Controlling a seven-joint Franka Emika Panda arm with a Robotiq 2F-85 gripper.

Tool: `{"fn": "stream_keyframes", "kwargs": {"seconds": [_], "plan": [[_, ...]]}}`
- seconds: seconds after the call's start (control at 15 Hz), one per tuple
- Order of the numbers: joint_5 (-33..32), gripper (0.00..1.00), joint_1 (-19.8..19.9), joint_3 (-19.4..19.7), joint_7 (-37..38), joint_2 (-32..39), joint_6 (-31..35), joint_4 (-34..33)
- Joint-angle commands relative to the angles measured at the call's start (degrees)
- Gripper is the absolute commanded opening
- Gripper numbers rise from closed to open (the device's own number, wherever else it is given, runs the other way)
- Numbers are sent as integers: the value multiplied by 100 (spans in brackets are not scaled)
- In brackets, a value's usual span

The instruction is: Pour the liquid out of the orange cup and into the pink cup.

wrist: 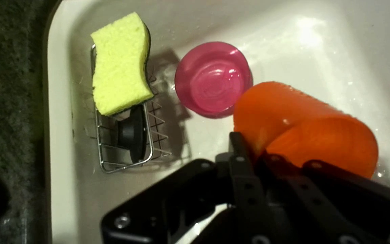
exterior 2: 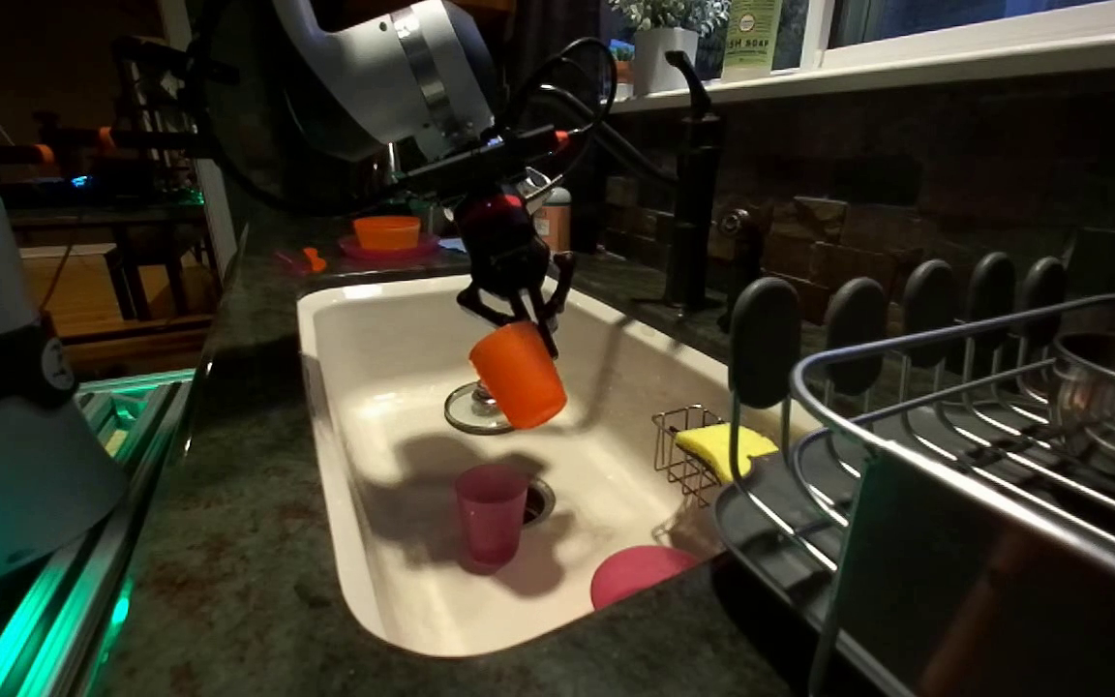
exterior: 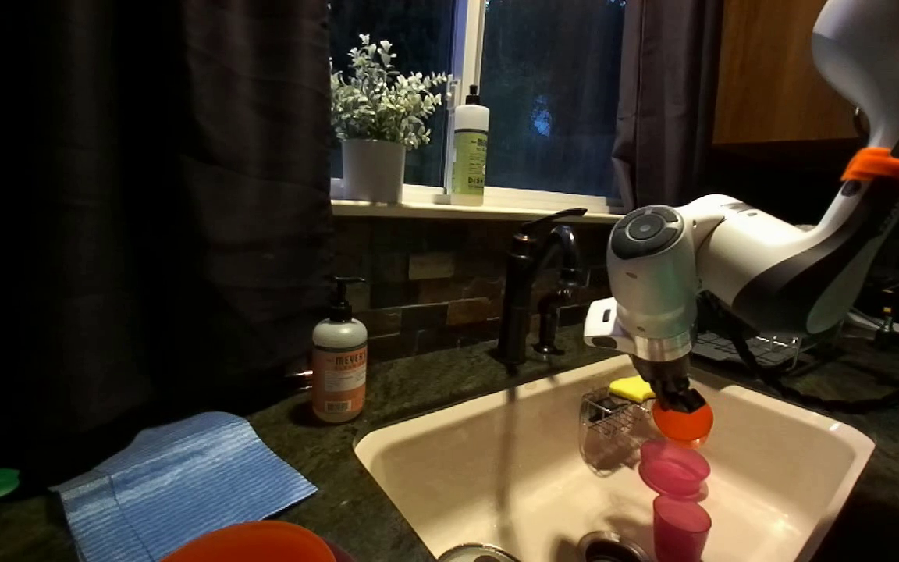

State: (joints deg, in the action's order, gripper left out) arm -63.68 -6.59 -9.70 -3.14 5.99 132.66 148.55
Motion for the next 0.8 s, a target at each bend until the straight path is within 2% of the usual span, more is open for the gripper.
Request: {"fn": "stream_keyframes", "kwargs": {"seconds": [0.0, 0.33, 0.53, 0.73], "plan": [[-151, 1, 88, 171, 199, -214, 731, 233], [-644, 1, 181, 405, 726, -162, 1543, 249], [-1162, 1, 343, 577, 1082, -9, 2245, 227], [-1336, 1, 497, 734, 1251, 155, 2787, 219]]}}
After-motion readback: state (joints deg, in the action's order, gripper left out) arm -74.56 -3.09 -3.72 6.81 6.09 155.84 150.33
